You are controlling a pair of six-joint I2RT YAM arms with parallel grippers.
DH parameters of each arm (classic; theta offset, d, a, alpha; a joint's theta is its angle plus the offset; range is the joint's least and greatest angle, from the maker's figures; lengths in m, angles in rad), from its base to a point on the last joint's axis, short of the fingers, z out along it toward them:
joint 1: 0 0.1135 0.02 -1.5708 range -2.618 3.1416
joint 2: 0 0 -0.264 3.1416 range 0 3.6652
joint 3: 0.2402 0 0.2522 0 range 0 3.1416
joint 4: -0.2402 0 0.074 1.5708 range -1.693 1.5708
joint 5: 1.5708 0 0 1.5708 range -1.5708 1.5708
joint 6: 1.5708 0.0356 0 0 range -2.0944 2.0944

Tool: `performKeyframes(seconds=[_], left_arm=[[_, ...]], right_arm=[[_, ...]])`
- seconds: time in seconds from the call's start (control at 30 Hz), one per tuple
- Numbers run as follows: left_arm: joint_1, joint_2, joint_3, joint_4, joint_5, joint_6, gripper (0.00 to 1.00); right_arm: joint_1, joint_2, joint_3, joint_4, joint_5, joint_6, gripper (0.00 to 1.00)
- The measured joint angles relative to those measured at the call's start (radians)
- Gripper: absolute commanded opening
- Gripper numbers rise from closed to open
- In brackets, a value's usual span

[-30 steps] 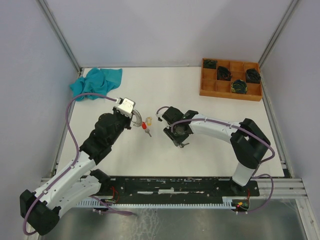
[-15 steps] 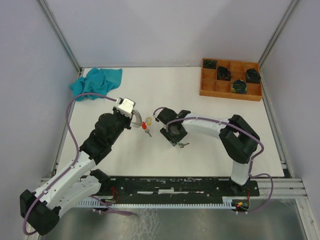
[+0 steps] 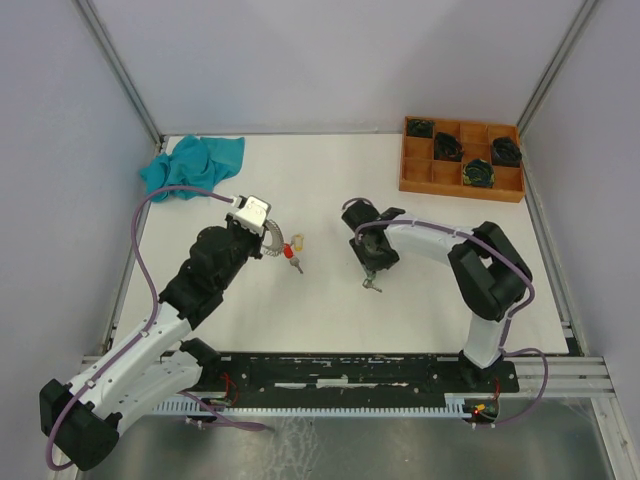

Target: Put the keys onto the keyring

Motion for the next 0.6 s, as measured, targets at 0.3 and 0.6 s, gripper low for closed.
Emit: performKeyframes(seconds=[0.3, 0.6], left_arm=[[0.0, 0.0, 0.0, 0.0, 0.0, 0.0, 0.03], [0.0, 0.0, 0.0, 0.0, 0.001, 0.0, 0.03]], right_arm=[[-0.145, -0.103, -0.126, -0.011, 0.006, 0.036, 0.48], [-0.157, -0.265, -0.155, -0.017, -0.075, -0.065, 0.42]])
